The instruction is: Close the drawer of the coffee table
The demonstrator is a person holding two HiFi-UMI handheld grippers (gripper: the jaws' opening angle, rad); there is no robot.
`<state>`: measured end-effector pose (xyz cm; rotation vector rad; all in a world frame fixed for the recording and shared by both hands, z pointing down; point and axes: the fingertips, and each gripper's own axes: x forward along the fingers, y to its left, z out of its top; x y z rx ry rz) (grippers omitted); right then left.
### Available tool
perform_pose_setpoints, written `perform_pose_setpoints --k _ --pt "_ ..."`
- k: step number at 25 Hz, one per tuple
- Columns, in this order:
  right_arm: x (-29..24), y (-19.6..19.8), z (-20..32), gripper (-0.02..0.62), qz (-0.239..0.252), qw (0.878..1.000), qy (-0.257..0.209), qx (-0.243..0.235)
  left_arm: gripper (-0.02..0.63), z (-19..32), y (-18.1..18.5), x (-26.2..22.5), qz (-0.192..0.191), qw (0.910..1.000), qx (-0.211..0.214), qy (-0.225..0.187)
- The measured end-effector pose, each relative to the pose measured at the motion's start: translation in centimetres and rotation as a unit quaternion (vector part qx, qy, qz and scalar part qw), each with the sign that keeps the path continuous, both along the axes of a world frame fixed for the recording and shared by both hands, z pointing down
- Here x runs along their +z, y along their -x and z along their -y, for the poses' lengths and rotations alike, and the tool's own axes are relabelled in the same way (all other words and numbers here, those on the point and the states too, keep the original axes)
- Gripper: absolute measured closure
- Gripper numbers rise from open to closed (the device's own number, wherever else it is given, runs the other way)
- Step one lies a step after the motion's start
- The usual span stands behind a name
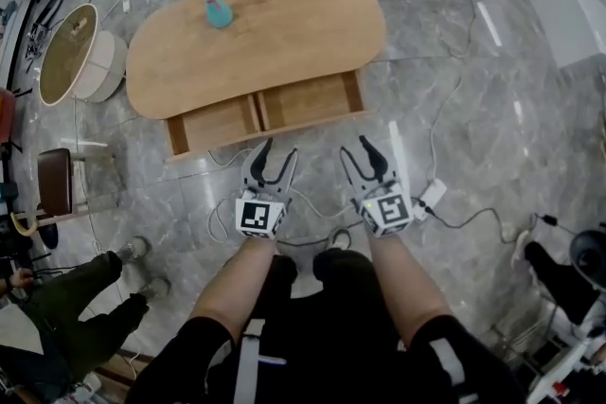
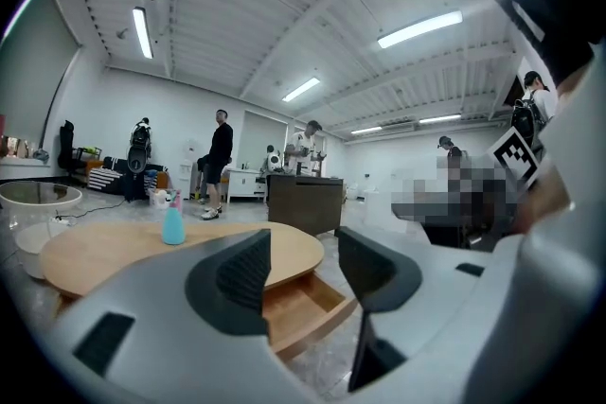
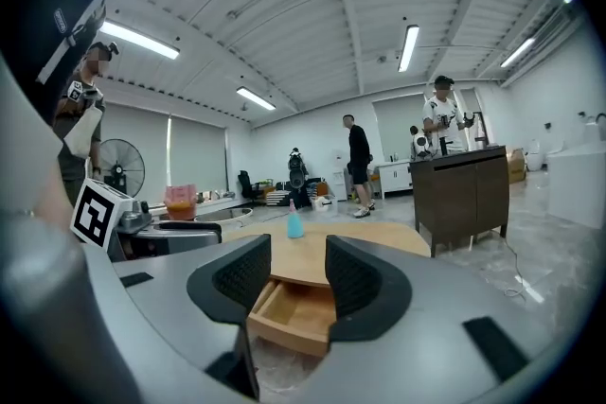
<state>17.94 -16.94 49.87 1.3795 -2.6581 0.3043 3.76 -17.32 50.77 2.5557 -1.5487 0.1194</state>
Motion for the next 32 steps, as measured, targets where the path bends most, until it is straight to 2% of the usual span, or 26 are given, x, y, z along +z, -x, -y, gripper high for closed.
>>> perform_pose_setpoints --k 13,24,27,32 --pt "14.3 2.6 4.4 0.425 -0.007 0.999 -0.034 -0.031 0.383 3.4 -1.1 14.0 0.001 0.9985 0.050 -0.024" --pt "21.2 3.6 5.5 0.425 -0.027 0.995 -0.069 -0.062 0.383 4.8 -2.5 20.4 -0.008 0.9955 0.079 -0.052" --pt "23.3 3.3 5.3 0.425 -0.038 0.996 -0.057 -0.064 0.383 4.6 -2.8 21.7 -0.012 0.9953 0.081 -0.051" --pt "26.4 2.9 6.0 0.425 -0.031 0.999 -0.019 -0.038 0.383 4.5 -3.1 24.2 -0.009 0.9955 0.085 -0.042"
